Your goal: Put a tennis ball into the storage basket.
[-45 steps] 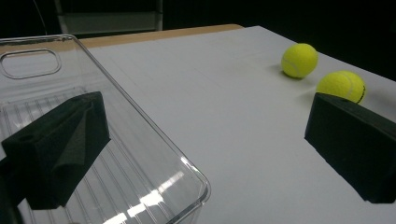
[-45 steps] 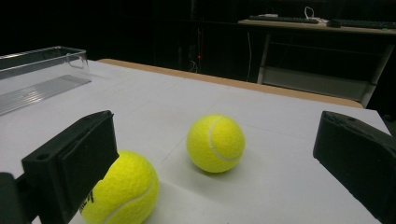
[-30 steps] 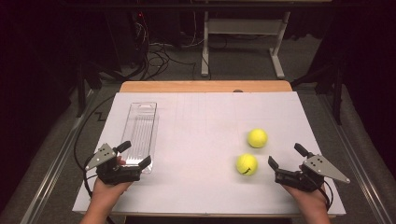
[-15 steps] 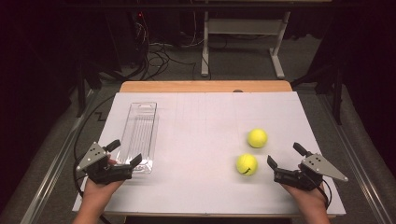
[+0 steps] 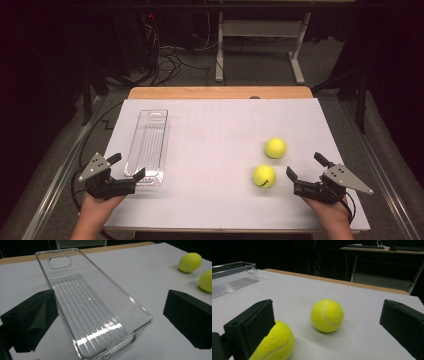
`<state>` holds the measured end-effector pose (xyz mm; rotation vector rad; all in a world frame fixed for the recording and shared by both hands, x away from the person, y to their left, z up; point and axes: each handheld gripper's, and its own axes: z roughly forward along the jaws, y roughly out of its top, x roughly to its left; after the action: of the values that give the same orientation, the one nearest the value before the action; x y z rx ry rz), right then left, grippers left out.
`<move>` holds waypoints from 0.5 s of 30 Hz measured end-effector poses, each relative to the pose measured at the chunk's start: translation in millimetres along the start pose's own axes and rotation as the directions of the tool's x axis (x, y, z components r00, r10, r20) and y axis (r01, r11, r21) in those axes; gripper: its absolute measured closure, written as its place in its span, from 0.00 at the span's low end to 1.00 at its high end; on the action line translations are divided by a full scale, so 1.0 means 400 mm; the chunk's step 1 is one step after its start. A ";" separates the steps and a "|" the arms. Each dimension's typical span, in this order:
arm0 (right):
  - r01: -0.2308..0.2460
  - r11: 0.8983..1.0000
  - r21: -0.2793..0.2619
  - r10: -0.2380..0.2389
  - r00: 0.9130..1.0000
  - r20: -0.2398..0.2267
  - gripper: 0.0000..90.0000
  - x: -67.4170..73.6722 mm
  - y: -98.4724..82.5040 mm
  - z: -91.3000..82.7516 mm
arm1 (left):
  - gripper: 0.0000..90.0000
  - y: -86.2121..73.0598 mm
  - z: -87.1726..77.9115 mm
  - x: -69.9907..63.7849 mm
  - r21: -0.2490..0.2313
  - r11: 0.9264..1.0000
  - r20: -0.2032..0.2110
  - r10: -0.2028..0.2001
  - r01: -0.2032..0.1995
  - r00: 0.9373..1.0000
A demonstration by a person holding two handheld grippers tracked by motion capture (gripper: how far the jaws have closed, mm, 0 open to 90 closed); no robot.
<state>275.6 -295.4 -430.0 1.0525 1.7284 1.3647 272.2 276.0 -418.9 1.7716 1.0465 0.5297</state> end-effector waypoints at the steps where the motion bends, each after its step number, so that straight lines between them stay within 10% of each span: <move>1: 0.000 1.000 0.000 0.000 1.000 0.000 0.00 0.000 0.000 0.000 | 0.01 0.000 0.000 0.000 0.013 1.000 -0.004 0.003 -0.003 1.000; 15: -0.004 1.000 -0.006 0.004 1.000 0.000 0.00 -0.002 0.001 -0.005 | 0.01 -0.034 0.013 0.002 0.177 0.984 -0.015 0.005 -0.002 1.000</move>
<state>274.1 -296.9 -429.1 1.0526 1.7228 1.3714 270.8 276.1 -433.3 1.9278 1.1311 0.4648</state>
